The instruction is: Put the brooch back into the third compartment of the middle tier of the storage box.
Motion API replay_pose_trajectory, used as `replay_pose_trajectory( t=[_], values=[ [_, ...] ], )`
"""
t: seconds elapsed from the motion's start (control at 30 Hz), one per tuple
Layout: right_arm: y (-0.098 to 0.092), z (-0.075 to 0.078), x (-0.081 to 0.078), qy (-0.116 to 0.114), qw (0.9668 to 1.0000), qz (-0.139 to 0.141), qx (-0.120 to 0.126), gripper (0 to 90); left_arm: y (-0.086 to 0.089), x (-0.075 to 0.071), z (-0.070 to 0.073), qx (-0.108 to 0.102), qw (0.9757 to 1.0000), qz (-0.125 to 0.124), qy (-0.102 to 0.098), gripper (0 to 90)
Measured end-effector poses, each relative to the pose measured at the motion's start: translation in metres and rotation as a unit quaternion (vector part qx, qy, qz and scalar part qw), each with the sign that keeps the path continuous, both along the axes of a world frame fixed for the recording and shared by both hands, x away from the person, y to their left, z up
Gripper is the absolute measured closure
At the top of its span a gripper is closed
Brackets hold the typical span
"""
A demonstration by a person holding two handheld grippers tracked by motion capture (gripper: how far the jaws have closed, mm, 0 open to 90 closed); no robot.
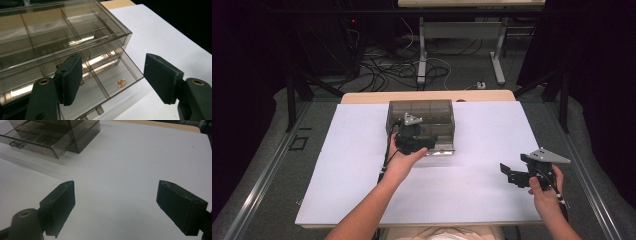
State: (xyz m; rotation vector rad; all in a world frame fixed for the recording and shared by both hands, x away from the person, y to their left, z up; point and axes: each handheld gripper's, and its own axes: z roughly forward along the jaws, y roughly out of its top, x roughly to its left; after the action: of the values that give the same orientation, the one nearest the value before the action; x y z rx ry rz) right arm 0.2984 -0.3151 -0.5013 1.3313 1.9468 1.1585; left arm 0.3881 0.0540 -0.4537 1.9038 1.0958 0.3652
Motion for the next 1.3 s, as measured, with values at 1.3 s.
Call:
replay_pose_trajectory(
  t=[1.3],
  values=[
    [0.0,0.001,-0.001,0.0,1.0,0.001,-0.005,15.4,0.105,-0.036,-0.002,-0.029,0.9984,0.047,-0.015,0.3]
  ],
)
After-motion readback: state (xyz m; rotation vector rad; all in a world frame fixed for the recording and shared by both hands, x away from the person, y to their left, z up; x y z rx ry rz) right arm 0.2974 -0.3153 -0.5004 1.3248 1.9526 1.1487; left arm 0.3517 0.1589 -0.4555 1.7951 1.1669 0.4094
